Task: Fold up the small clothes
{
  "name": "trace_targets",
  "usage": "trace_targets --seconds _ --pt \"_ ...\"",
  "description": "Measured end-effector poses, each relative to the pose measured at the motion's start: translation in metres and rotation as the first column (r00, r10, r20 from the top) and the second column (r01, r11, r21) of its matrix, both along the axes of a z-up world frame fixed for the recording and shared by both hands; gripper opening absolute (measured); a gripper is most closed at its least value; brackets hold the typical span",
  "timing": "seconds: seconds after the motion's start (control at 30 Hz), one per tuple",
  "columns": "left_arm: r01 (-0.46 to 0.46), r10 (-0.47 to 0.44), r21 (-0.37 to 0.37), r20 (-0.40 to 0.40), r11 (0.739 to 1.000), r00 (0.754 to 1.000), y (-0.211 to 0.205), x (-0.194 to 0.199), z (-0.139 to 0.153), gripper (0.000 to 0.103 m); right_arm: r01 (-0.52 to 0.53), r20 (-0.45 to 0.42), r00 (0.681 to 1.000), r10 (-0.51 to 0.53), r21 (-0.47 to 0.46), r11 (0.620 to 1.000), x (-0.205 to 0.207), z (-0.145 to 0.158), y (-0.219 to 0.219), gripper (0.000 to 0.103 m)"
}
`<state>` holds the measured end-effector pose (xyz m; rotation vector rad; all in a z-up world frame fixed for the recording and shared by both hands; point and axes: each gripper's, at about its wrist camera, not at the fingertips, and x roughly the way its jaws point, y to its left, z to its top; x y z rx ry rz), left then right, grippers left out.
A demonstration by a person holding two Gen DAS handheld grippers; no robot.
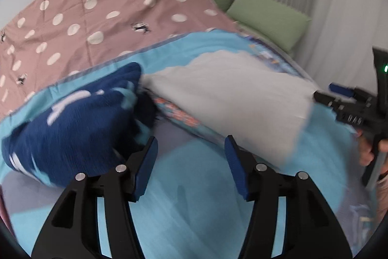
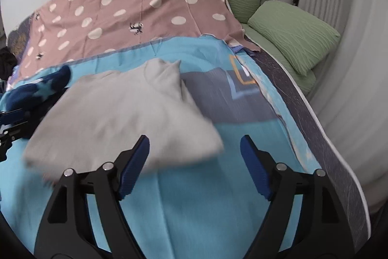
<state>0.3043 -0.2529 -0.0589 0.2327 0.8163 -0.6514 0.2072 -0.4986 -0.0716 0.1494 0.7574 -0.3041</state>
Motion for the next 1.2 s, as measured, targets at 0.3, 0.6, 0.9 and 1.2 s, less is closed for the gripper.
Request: trace_targets --seconds 0.3,0.6,0.9,1.2 --pt "-0.007 0.015 -0.109 0.074 0.994 0.997 0.033 -0.104 0.009 0.082 0.014 0.108 0.994 -0.003 -0.099 0.995 -0.111 0.035 0.061 0.093" --pt "-0.051 0.083 -0.207 0.147 0.977 0.986 0.075 -0.187 0.047 0.1 0.014 0.235 0.972 0.003 -0.071 0.997 -0.199 0.072 0.117 0.101" --pt "-0.139 0.179 -0.148 0.312 0.979 0.933 0.099 -0.251 0.075 0.102 -0.002 0.261 0.965 0.021 -0.073 0.997 -0.245 0.092 0.155 0.101" --pt "-0.099 0.124 -0.095 0.301 0.99 0.946 0.103 -0.292 0.074 0.102 -0.002 0.231 0.973 0.01 -0.031 1.0 -0.265 0.087 0.167 0.101"
